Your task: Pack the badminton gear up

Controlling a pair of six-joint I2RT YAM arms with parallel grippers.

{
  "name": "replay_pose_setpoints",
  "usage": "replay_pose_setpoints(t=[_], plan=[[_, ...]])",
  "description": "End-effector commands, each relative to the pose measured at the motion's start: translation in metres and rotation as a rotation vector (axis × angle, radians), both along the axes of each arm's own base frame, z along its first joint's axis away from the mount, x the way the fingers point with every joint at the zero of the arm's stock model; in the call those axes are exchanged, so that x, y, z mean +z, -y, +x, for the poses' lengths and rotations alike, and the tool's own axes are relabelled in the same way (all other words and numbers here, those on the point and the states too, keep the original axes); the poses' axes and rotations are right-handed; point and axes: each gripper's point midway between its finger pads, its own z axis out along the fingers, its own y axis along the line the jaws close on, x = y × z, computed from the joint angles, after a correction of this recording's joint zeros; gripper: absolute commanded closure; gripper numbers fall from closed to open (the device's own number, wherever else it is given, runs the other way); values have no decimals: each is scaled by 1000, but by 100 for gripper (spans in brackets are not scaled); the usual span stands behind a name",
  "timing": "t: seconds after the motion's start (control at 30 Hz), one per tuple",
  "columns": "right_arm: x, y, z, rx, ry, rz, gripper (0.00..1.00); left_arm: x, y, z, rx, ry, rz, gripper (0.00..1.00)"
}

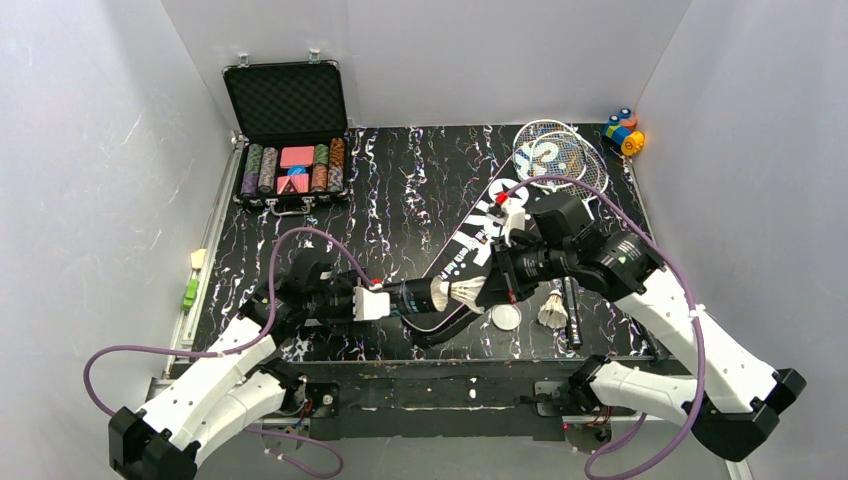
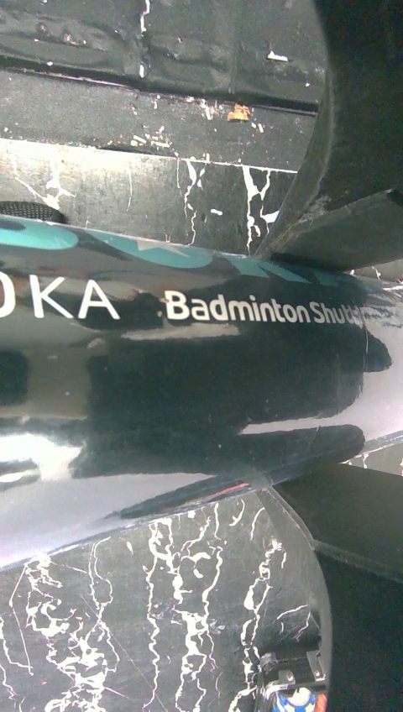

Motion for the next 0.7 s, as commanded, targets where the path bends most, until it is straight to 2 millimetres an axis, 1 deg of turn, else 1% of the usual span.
replay_pose_setpoints(t=[0.0, 0.17, 0.4, 0.5, 0.67], plan=[[9, -4, -3, 57, 51, -49, 99, 10, 2, 4, -53, 65, 11, 92], [-2, -9, -4, 92, 37, -127, 99, 13, 3, 1, -67, 66, 1, 92], [-2, -20, -2, 117, 22, -138, 99, 13, 3, -4, -75, 76, -5, 91], [-3, -30, -1, 130, 21, -130, 99, 15, 4, -3, -73, 75, -6, 91], [3, -55, 6, 137, 41, -86, 99, 13, 5, -4, -74, 61, -6, 91]])
